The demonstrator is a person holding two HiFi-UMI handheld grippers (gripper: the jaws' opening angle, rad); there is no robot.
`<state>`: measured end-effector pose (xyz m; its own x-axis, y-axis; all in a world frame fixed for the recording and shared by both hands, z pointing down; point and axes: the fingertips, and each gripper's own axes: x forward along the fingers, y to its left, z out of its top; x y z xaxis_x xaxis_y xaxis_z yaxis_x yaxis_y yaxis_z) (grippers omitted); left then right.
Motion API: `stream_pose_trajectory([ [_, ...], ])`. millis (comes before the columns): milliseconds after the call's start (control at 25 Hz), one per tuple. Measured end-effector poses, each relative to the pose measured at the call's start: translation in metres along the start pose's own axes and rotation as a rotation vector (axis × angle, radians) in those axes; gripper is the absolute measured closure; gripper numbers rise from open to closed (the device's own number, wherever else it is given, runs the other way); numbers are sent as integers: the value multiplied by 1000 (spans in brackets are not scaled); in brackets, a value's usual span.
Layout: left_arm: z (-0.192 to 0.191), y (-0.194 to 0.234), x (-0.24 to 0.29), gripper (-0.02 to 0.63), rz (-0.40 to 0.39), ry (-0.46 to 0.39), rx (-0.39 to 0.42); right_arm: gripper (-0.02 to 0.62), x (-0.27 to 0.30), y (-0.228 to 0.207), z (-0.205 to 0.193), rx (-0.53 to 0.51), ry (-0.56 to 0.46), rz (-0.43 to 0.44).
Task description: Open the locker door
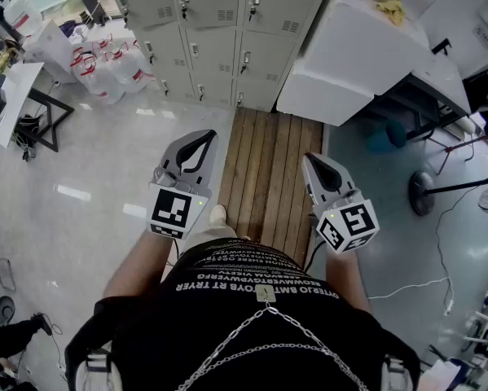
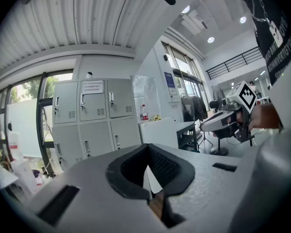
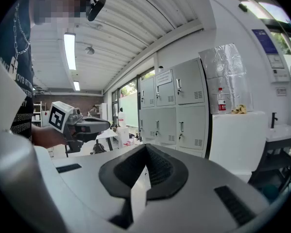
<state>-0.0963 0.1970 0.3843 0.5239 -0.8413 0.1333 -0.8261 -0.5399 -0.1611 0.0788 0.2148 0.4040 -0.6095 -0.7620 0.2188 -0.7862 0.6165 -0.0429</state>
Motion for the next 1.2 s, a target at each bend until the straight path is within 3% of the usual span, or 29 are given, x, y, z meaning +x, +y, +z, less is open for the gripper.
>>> stream_pose_trajectory([
  [120,1,-30,-8,601,-25,4,-46,600,-24,-7,-4,25,-3,-9],
  [240,4,-53,-16,601,-29,7,-24,600,-40,-2,-16,40,7,36],
  [440,-3,-75,-29,601,1,45,-58,600,-65,5,-40,120,25,82],
  [680,-7,-89,-27,601,-16,55,-50,598,-73,1,-60,158,46,92],
  [880,-24,-68,-18,601,-21,55,-60,598,-56,-2,-67,171,64,58],
  [1200,-21,12,20,601,-23,4,-60,598,32,16,-42,147,94,91],
])
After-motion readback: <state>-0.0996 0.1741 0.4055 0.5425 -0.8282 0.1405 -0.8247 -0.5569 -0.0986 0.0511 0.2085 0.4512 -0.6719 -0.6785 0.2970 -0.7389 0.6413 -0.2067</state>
